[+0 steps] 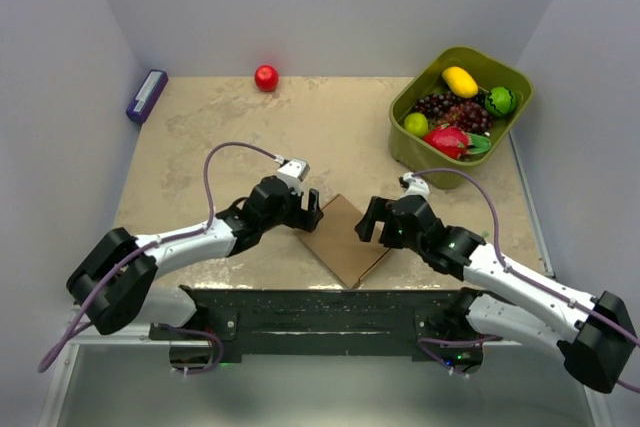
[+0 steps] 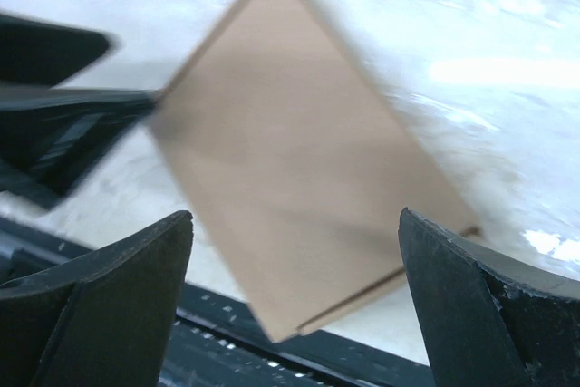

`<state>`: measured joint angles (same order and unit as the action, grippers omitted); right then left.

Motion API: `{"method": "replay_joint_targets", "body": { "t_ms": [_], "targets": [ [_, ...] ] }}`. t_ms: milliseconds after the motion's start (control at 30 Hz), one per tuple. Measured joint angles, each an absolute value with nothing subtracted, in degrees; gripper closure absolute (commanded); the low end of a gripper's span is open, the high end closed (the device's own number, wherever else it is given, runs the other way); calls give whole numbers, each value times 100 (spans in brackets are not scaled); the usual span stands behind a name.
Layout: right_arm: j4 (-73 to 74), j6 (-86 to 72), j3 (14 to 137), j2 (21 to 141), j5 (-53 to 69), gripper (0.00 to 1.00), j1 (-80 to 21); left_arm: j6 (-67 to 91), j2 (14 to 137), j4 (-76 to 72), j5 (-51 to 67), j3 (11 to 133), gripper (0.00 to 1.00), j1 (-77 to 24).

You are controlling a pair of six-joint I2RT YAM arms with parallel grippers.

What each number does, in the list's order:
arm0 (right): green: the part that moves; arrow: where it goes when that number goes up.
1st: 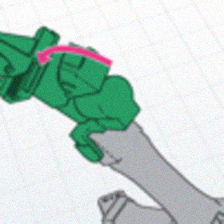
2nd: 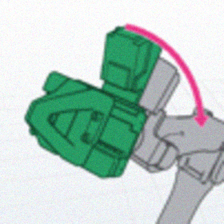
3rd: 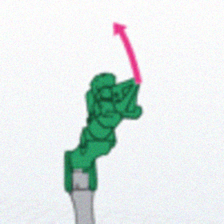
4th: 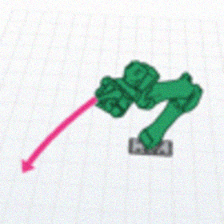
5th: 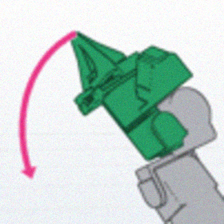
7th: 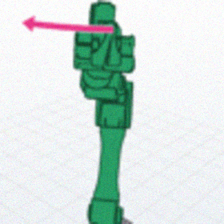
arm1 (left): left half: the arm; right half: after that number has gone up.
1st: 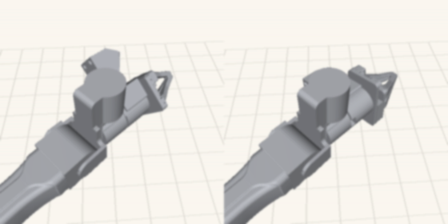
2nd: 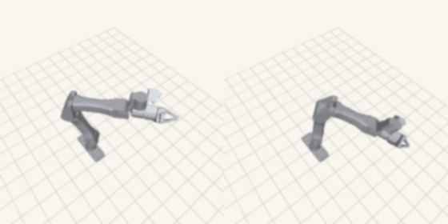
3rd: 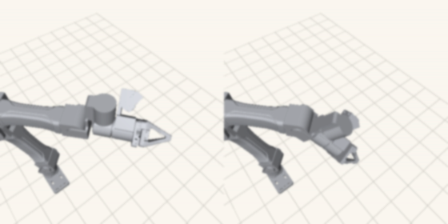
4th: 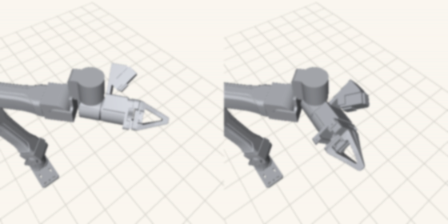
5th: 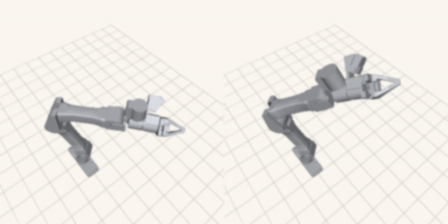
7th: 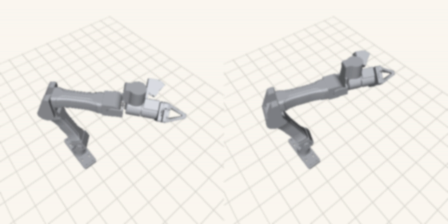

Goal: Fold the paper box

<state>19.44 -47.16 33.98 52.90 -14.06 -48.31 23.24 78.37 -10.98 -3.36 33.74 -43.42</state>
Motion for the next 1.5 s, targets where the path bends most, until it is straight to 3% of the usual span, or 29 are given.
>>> {"method": "replay_joint_targets", "body": {
  "t_ms": [200,633,933,1033,1067,1167,1500],
  "targets": [
    [2346,-5072,2681,4928,-1197,4,-4115,2362,7465,-1061,-180,3461,11,-4171],
    [1688,-6187,1601,4480,-729,19,-4106,2512,7251,-954,176,3459,10,-3870],
    [539,-6720,1028,4477,-615,52,-4106,2593,7216,-899,239,3450,9,-3822],
    [357,-6825,919,4510,-604,64,-4106,2600,7150,-847,255,3448,9,-3787],
    [292,-6882,884,4495,-600,73,-4106,2600,7129,-845,259,3446,9,-3760],
    [91,-7015,770,4425,-598,83,-4106,2604,7067,-845,268,3398,8,-3686],
    [-202,-7310,495,4147,-628,97,-4106,2762,7046,-854,447,3142,6,-3529]
  ]
}}
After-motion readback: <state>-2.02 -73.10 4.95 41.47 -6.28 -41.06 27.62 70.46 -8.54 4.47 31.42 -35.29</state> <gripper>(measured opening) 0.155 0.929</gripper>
